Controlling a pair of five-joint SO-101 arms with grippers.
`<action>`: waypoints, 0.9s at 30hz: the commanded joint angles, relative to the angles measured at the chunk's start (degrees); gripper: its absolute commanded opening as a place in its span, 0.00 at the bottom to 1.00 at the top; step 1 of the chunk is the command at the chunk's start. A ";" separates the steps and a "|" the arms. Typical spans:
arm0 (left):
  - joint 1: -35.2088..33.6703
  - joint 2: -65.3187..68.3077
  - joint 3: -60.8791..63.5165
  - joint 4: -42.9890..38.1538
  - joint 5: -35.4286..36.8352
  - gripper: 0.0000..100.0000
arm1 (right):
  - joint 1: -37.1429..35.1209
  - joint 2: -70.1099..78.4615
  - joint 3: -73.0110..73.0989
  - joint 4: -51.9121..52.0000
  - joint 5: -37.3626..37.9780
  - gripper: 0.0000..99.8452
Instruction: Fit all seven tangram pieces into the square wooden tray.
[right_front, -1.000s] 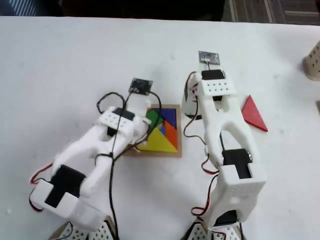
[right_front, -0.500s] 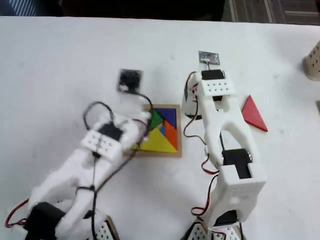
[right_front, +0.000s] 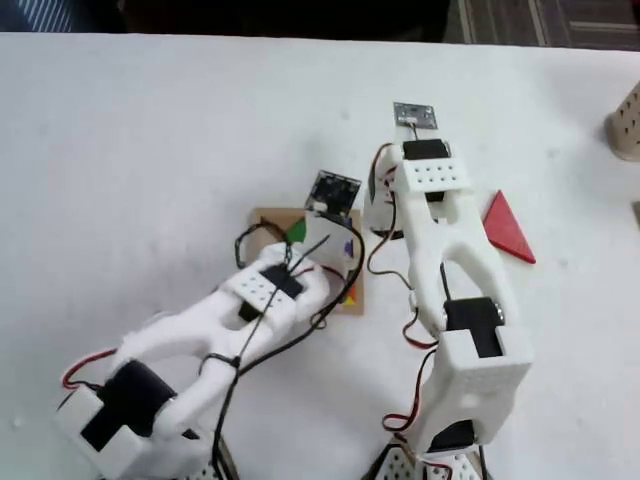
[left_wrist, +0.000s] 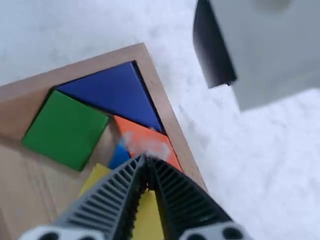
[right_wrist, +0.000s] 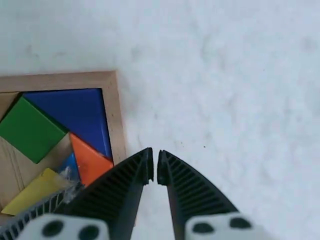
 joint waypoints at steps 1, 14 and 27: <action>-0.92 0.13 -3.43 -1.76 0.18 0.02 | -0.48 -0.84 -2.64 0.22 1.23 0.02; -3.30 0.75 -4.22 -1.41 0.18 0.02 | -0.48 -0.66 -2.64 0.22 1.32 0.02; -3.47 4.62 -7.65 1.85 0.18 0.02 | -0.40 -0.57 -2.64 0.22 1.32 0.02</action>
